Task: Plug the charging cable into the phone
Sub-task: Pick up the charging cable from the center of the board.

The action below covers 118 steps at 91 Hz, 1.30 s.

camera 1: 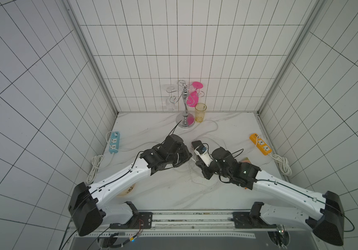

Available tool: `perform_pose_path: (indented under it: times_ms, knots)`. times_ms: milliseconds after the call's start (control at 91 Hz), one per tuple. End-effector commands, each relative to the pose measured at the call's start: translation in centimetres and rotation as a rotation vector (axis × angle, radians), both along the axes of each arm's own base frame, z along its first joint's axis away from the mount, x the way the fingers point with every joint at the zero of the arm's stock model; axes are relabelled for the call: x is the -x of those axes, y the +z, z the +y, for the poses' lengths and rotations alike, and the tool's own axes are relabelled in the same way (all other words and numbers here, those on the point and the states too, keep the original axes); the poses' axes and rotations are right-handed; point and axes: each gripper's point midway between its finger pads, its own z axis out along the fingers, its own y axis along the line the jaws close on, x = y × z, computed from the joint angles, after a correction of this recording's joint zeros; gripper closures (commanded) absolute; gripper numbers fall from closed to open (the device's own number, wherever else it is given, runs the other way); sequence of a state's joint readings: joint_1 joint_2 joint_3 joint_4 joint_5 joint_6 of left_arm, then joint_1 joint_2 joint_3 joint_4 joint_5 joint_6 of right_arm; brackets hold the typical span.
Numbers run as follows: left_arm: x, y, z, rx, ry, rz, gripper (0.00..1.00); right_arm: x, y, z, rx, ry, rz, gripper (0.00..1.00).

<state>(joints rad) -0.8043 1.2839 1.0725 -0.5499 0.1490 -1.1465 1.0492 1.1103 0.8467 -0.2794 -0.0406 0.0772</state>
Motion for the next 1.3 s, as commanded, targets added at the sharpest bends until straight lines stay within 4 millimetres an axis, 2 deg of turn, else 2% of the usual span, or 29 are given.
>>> perform_pose_path:
  times_ms: [0, 44, 110, 253, 352, 462, 682, 1022, 1198, 1286]
  knots:
    - [0.0, 2.1, -0.4, -0.025, -0.098, -0.13, 1.0, 0.5, 3.0, 0.7, -0.062, 0.043, -0.029, 0.61]
    - [0.2, 3.2, -0.4, -0.026, -0.145, -0.199, 1.0, 1.0, 3.5, 0.7, -0.078, 0.078, -0.014, 0.45]
    - [0.6, 4.7, -0.1, -0.027, -0.203, -0.299, 1.0, 2.1, 4.5, 0.7, -0.113, 0.146, 0.018, 0.36]
    - [3.0, 8.5, 0.2, 0.054, -0.333, -0.506, 1.0, 4.2, 7.2, 0.1, -0.227, 0.283, 0.11, 0.31]
    - [4.5, 9.7, 0.5, 0.107, -0.389, -0.592, 1.0, 5.3, 9.2, 0.1, -0.303, 0.352, 0.158, 0.31]
    - [5.4, 10.1, 1.1, 0.135, -0.408, -0.655, 1.0, 6.4, 10.5, 0.9, -0.346, 0.429, 0.243, 0.36]
    - [7.1, 10.7, 1.2, 0.209, -0.458, -0.72, 1.0, 6.8, 11.0, 2.2, -0.389, 0.478, 0.358, 0.51]
    - [8.3, 10.9, 1.5, 0.263, -0.487, -0.752, 1.0, 6.3, 9.8, 2.2, -0.396, 0.462, 0.404, 0.58]
    - [8.4, 10.8, 1.4, 0.277, -0.491, -0.749, 1.0, 6.3, 10.4, 2.3, -0.442, 0.489, 0.439, 0.74]
    - [8.4, 10.9, 1.3, 0.29, -0.49, -0.752, 1.0, 6.5, 10.5, 2.4, -0.453, 0.509, 0.455, 0.78]
